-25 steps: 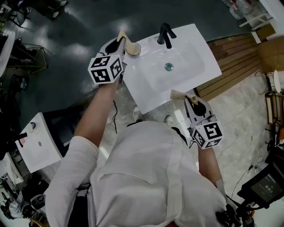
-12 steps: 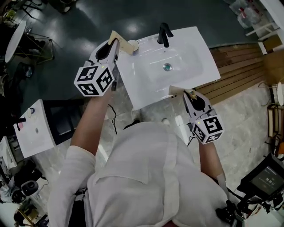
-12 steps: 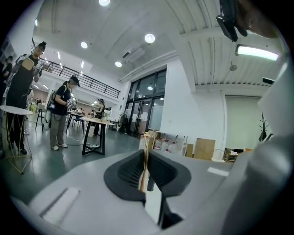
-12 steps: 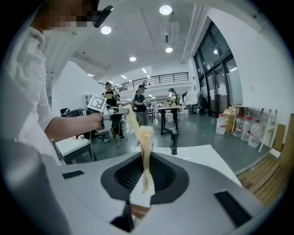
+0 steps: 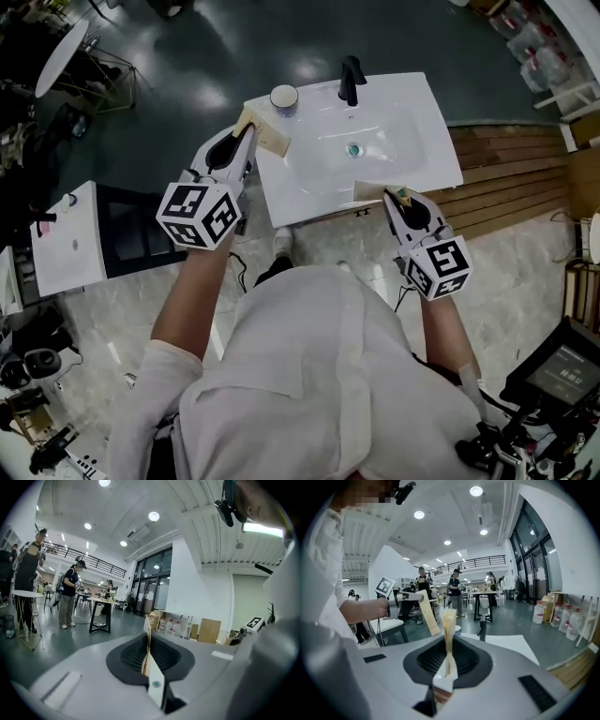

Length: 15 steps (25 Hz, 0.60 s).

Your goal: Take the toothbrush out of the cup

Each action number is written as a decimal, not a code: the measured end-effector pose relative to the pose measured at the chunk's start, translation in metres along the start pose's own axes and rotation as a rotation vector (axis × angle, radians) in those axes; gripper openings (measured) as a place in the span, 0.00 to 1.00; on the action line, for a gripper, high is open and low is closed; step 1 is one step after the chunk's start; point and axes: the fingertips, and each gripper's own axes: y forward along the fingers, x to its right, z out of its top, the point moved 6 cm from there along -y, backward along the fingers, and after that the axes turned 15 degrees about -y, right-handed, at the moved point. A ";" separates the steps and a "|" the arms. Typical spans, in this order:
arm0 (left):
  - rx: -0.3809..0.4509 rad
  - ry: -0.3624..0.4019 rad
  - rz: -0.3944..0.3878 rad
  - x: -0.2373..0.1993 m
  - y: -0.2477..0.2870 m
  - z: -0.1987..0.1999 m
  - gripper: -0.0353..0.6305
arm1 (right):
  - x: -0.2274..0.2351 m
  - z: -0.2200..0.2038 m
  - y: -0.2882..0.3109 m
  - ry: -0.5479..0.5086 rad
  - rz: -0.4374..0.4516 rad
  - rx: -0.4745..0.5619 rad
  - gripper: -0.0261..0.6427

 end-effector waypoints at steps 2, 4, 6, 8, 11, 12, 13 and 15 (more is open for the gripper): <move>-0.008 0.002 0.007 0.011 -0.010 -0.008 0.09 | 0.003 0.000 -0.003 -0.011 0.016 0.010 0.09; -0.012 0.006 0.013 0.023 -0.018 -0.014 0.09 | 0.007 0.000 -0.006 -0.022 0.031 0.022 0.09; -0.020 0.009 0.018 0.035 -0.024 -0.021 0.09 | 0.010 -0.001 -0.010 -0.028 0.047 0.030 0.09; -0.030 0.011 0.023 0.047 -0.031 -0.030 0.09 | 0.011 -0.003 -0.014 -0.033 0.064 0.035 0.09; -0.037 0.013 0.031 0.063 -0.042 -0.044 0.09 | 0.012 -0.005 -0.022 -0.043 0.089 0.042 0.08; -0.040 0.014 0.034 0.069 -0.045 -0.049 0.09 | 0.012 -0.006 -0.025 -0.047 0.097 0.042 0.08; -0.043 0.016 0.035 0.074 -0.048 -0.054 0.09 | 0.012 -0.008 -0.028 -0.050 0.104 0.042 0.09; -0.056 0.024 0.035 0.083 -0.054 -0.064 0.09 | 0.011 -0.010 -0.033 -0.058 0.118 0.041 0.08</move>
